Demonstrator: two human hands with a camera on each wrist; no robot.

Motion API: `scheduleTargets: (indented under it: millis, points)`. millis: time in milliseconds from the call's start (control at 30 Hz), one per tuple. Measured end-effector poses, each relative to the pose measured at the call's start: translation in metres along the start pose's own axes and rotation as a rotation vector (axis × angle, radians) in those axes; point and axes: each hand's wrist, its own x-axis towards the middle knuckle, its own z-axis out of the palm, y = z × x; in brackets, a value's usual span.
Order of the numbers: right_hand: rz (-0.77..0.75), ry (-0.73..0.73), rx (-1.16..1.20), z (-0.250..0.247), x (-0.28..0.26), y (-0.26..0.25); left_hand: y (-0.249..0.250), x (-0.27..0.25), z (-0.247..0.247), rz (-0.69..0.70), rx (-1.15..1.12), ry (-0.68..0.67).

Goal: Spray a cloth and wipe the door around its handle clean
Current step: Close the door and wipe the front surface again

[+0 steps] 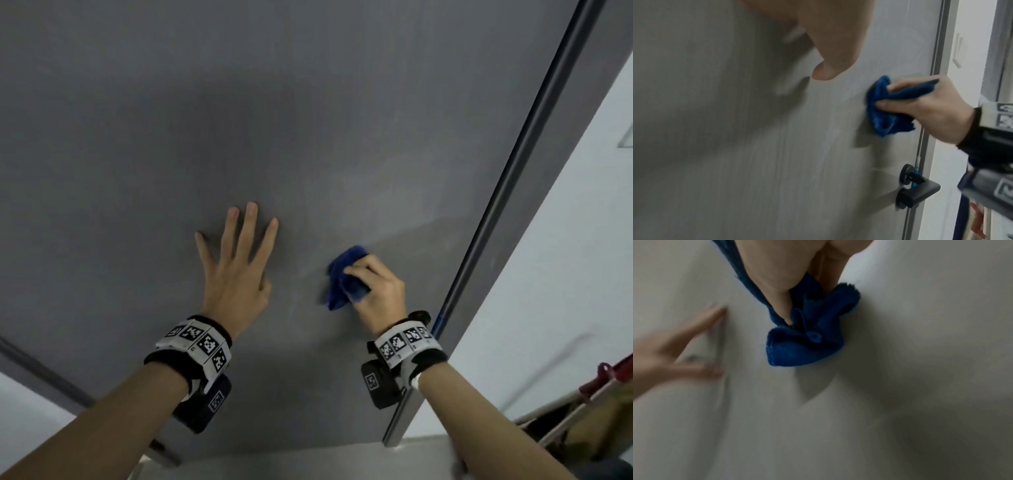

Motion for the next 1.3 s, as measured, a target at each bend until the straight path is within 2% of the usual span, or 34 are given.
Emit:
scheduleTargets:
  millis: [100,167,267,367,433,567,633,700,767,800,900,967,1067,1100,1167,1233,1267,1300]
  points:
    - [0.094,0.264,-0.057,-0.079,0.019,0.028,0.004,0.002,0.003,-0.013,-0.031,0.025]
    - [0.221,0.408,-0.083,-0.111,0.028,0.043,0.004,0.003,0.004,-0.018,-0.034,0.024]
    - [0.308,0.532,-0.104,-0.108,0.031,0.047,0.005,0.002,0.002,-0.013,-0.051,0.03]
    - [0.24,0.552,-0.096,-0.071,0.036,0.021,0.0,0.002,-0.006,-0.028,-0.089,0.077]
    - [0.087,0.39,-0.052,-0.03,0.038,-0.011,-0.008,0.009,-0.015,-0.064,-0.124,0.129]
    - [-0.231,-0.242,-0.152,0.055,0.024,-0.058,-0.024,0.026,-0.036,-0.093,-0.135,0.17]
    - [-0.262,-0.355,-0.178,0.053,0.026,-0.054,-0.029,0.032,-0.045,-0.088,-0.125,0.177]
    - [-0.255,-0.268,-0.126,0.02,0.04,-0.045,-0.032,0.035,-0.051,-0.086,-0.124,0.19]
    - [-0.236,-0.041,-0.118,-0.031,0.06,-0.03,-0.033,0.039,-0.056,-0.089,-0.133,0.2]
    - [-0.189,0.114,-0.139,-0.059,0.071,-0.02,-0.033,0.04,-0.059,-0.088,-0.141,0.205]
    - [0.103,0.54,-0.159,-0.129,0.101,0.002,-0.031,0.045,-0.067,-0.084,-0.167,0.203]
    - [0.177,0.634,-0.172,-0.138,0.104,0.008,-0.032,0.046,-0.071,-0.077,-0.17,0.199]
    - [0.086,0.535,-0.169,-0.1,0.082,-0.001,-0.033,0.044,-0.073,-0.057,-0.181,0.198]
    - [0.021,0.428,-0.164,-0.08,0.069,-0.006,-0.033,0.043,-0.073,-0.055,-0.182,0.196]
    - [-0.097,0.099,-0.183,-0.035,0.038,-0.014,-0.031,0.042,-0.073,-0.062,-0.181,0.192]
    - [-0.122,-0.219,-0.202,-0.002,0.014,-0.018,-0.031,0.042,-0.072,-0.065,-0.183,0.189]
    - [-0.131,-0.281,-0.199,0.002,0.011,-0.019,-0.031,0.042,-0.072,-0.062,-0.182,0.191]
    - [-0.149,-0.27,-0.176,-0.001,0.014,-0.018,-0.032,0.042,-0.073,-0.06,-0.181,0.194]
